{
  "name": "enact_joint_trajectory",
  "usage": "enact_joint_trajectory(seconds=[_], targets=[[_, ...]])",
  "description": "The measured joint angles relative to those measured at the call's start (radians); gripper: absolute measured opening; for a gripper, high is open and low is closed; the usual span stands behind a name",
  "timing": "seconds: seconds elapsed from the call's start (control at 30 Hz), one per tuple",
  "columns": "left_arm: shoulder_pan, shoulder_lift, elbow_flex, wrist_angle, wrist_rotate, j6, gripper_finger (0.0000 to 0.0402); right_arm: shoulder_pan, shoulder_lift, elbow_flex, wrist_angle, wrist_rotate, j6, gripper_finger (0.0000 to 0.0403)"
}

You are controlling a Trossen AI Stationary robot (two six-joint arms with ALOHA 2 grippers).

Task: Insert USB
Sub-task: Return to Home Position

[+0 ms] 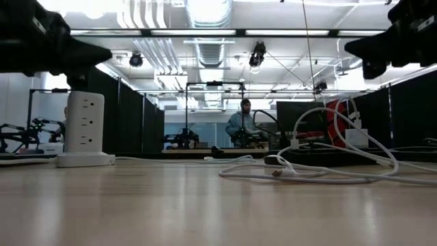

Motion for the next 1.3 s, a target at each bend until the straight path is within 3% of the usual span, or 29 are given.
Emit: enact_joint_trajectory(seconds=[0.2,0.43,0.6,1.07,1.23,1.3], targets=[[0.005,0.0,0.0,-0.033,0.123,0.044,0.0022,-0.034,0.0,-0.019,-0.025,-0.03,-0.019,0.0],[0.002,0.0,0.001,-0.051,0.132,0.075,0.0022,-0.033,0.0,-0.038,-0.006,-0.032,0.031,0.0],[0.001,0.003,0.001,-0.05,0.192,0.071,0.0022,-0.033,0.007,-0.041,0.0,-0.037,0.063,0.0],[0.001,0.007,0.001,-0.05,0.18,0.086,0.0022,-0.033,0.022,-0.041,0.0,-0.032,0.018,0.0],[0.001,0.009,0.012,-0.031,0.023,0.097,0.0022,-0.033,0.022,-0.041,0.0,-0.032,0.018,0.0],[0.001,0.009,0.022,-0.053,0.004,0.141,0.0022,-0.033,0.022,-0.042,0.0,-0.032,0.018,0.0]])
